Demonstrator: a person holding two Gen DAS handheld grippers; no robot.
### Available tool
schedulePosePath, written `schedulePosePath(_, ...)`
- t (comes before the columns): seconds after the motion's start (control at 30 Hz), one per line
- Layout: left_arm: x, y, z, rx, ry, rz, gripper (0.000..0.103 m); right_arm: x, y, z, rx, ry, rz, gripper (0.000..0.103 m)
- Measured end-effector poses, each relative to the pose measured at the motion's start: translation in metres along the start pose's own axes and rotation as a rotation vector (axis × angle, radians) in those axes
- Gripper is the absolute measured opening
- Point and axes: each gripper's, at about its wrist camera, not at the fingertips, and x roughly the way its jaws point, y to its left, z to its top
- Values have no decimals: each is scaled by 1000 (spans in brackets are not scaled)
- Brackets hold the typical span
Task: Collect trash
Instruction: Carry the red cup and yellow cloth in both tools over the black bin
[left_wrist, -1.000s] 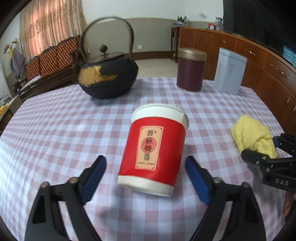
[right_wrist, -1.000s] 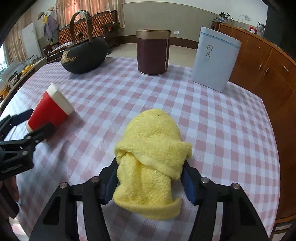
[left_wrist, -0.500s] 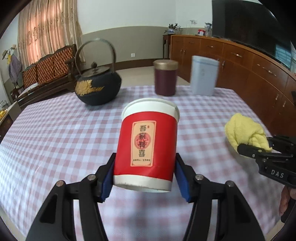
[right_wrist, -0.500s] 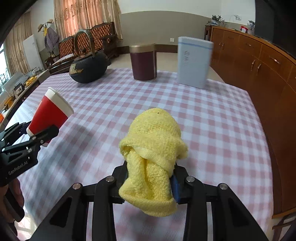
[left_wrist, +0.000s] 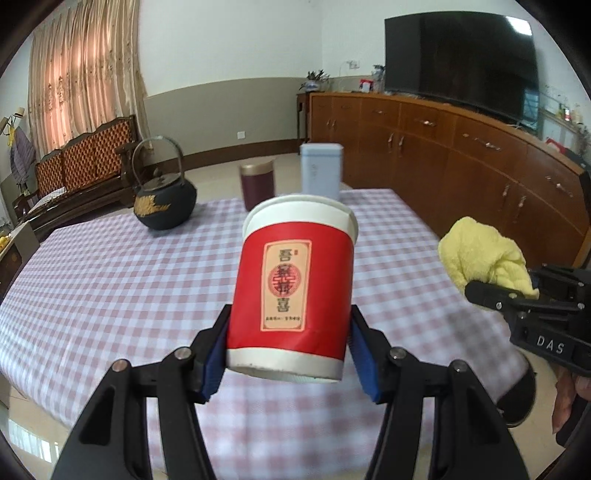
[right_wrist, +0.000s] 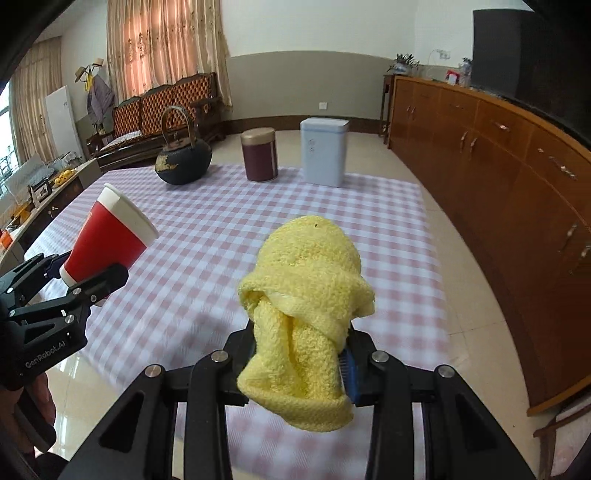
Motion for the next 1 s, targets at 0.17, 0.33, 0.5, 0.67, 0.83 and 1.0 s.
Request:
schedulePosePath(0.17,-26,-29,-7,15,-28,-38,60,-41,-21,-23,29,-26,-29,39)
schedulePosePath(0.33,-41,-59,-16,37,-34,-83,60,-75,-51,-48,78,-37,-73,39)
schedulePosePath(0.5,-54,-94,-19,63,-48,-142,60,-104,-74,-70,121,-48,-118,39)
schedulePosePath(0.67,-65,-128,-23,93,-56,-192,60,-131,-96,-88,161,-66,-168,39)
schedulePosePath(0.83,-73,-153,-29,120,-64,-234,60,-155,-117,-109,188,-82,-213,39)
schedulePosePath(1.0,-81,-181,-35,154,-74,-274,60,-173,-135,-124,217,-88,-256,39)
